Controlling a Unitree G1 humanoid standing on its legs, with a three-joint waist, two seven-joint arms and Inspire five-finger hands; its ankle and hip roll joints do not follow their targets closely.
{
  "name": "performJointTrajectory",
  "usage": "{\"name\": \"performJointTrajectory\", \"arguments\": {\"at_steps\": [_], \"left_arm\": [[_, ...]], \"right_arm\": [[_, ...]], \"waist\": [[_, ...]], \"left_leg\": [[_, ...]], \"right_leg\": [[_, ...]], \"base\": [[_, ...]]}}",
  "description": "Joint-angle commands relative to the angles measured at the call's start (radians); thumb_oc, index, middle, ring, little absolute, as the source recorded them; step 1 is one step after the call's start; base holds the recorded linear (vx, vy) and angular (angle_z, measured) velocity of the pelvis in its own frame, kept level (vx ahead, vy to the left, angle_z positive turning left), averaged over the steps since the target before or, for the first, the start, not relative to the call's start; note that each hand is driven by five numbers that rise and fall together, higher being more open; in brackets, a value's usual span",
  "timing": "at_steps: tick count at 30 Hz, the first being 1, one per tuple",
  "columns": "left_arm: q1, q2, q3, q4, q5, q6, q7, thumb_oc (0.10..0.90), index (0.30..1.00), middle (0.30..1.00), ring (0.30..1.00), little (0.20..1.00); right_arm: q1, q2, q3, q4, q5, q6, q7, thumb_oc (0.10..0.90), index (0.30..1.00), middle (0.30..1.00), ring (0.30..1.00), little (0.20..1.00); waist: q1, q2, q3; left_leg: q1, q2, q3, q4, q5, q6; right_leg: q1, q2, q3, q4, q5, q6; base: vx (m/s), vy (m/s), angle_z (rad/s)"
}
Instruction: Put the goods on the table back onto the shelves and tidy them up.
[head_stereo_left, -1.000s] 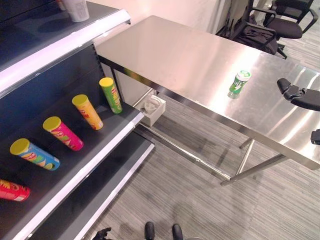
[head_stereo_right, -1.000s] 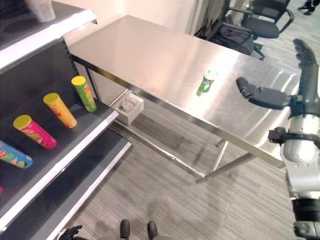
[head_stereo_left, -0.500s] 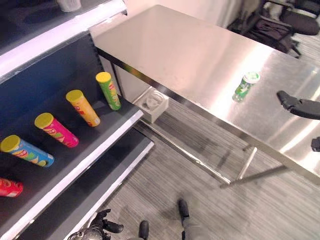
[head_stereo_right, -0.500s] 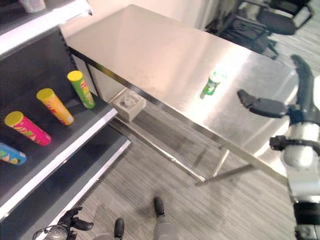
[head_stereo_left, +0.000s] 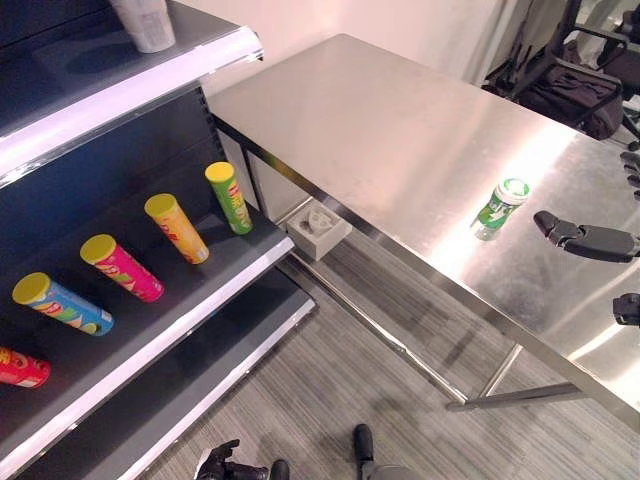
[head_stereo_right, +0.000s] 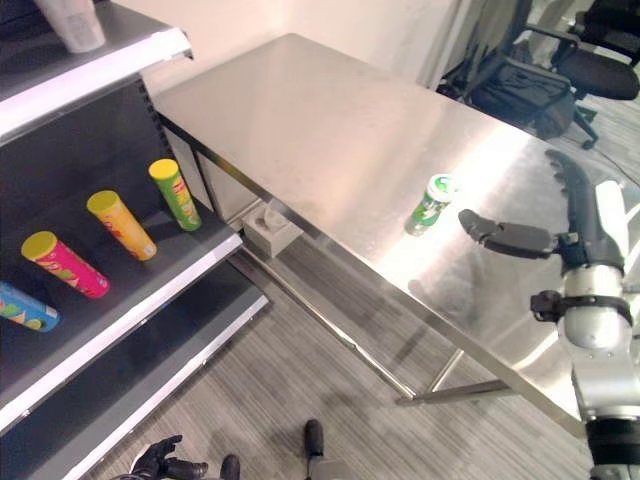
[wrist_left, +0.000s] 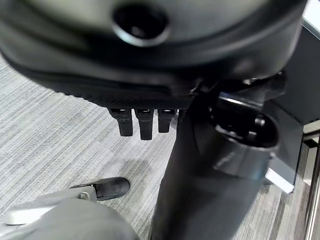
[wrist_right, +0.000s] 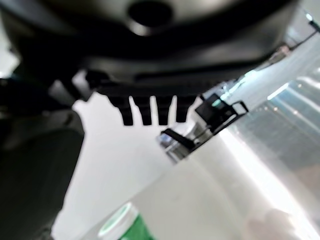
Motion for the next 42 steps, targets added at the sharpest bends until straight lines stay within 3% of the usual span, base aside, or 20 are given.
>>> {"name": "performJointTrajectory", "arguments": {"at_steps": [1, 9, 17, 36, 38, 40, 42], "left_arm": [[0.016, 0.091, -0.026, 0.047, 0.03, -0.024, 0.002, 0.8, 0.9, 0.9, 0.9, 0.9], [0.017, 0.088, -0.038, 0.023, 0.009, -0.03, 0.026, 0.8, 0.9, 0.9, 0.9, 0.9], [0.019, 0.094, -0.075, 0.0, 0.005, -0.029, 0.032, 0.8, 0.9, 0.9, 0.9, 0.9], [0.021, 0.095, -0.085, -0.007, -0.006, -0.027, 0.069, 0.8, 0.9, 0.9, 0.9, 0.9], [0.022, 0.098, -0.086, -0.005, -0.004, -0.026, 0.07, 0.8, 0.9, 0.9, 0.9, 0.9], [0.022, 0.098, -0.085, -0.007, -0.008, -0.027, 0.073, 0.8, 0.9, 0.9, 0.9, 0.9], [0.021, 0.1, -0.084, -0.009, -0.011, -0.026, 0.075, 0.8, 0.9, 0.9, 0.9, 0.9]], "right_arm": [[-0.022, -0.012, -0.037, -0.066, -0.012, -0.074, -0.026, 0.8, 0.9, 0.9, 0.9, 0.9], [-0.081, 0.031, -0.005, 0.032, -0.116, -0.04, -0.132, 0.8, 0.9, 0.9, 0.9, 0.9], [-0.204, 0.072, 0.021, 0.109, -0.119, -0.026, -0.235, 0.8, 0.9, 0.9, 0.9, 0.9], [-0.284, 0.047, 0.007, 0.205, -0.159, 0.012, -0.365, 0.8, 0.9, 0.9, 0.9, 0.9], [-0.299, 0.042, 0.011, 0.216, -0.152, 0.013, -0.368, 0.521, 0.481, 0.481, 0.481, 0.481], [-0.312, 0.04, 0.02, 0.215, -0.152, 0.011, -0.371, 0.4, 0.3, 0.3, 0.3, 0.3], [-0.326, 0.032, 0.027, 0.221, -0.151, 0.012, -0.372, 0.4, 0.3, 0.3, 0.3, 0.3]], "waist": [[0.019, -0.077, -0.09], [0.032, -0.053, -0.064], [0.049, -0.031, -0.042], [0.061, -0.021, -0.029], [0.064, -0.023, -0.029], [0.066, -0.023, -0.028], [0.067, -0.024, -0.026]], "left_leg": [[-0.038, -0.047, 0.016, 0.002, -0.021, -0.006], [-0.085, -0.058, 0.006, 0.002, -0.011, -0.006], [-0.116, -0.071, -0.006, 0.002, -0.002, -0.004], [-0.116, -0.073, -0.024, 0.002, -0.006, -0.004], [-0.117, -0.073, -0.025, 0.002, -0.006, -0.004], [-0.115, -0.072, -0.024, 0.002, -0.007, -0.004], [-0.116, -0.071, -0.025, 0.002, -0.006, -0.005]], "right_leg": [[0.028, -0.033, -0.02, 0.033, -0.118, 0.09], [0.003, -0.045, -0.033, 0.02, -0.113, 0.095], [-0.019, -0.051, -0.042, 0.015, -0.11, 0.096], [-0.004, -0.05, -0.054, 0.013, -0.125, 0.093], [-0.005, -0.05, -0.055, 0.013, -0.125, 0.093], [-0.003, -0.05, -0.056, 0.013, -0.126, 0.093], [-0.003, -0.049, -0.059, 0.013, -0.126, 0.094]], "base": [[0.03, -0.021, 0.05], [0.0, -0.007, 0.03], [0.01, -0.02, 0.15], [0.0, -0.004, 0.01], [0.0, 0.0, 0.0], [0.0, 0.0, 0.0], [0.0, 0.0, 0.0]]}}
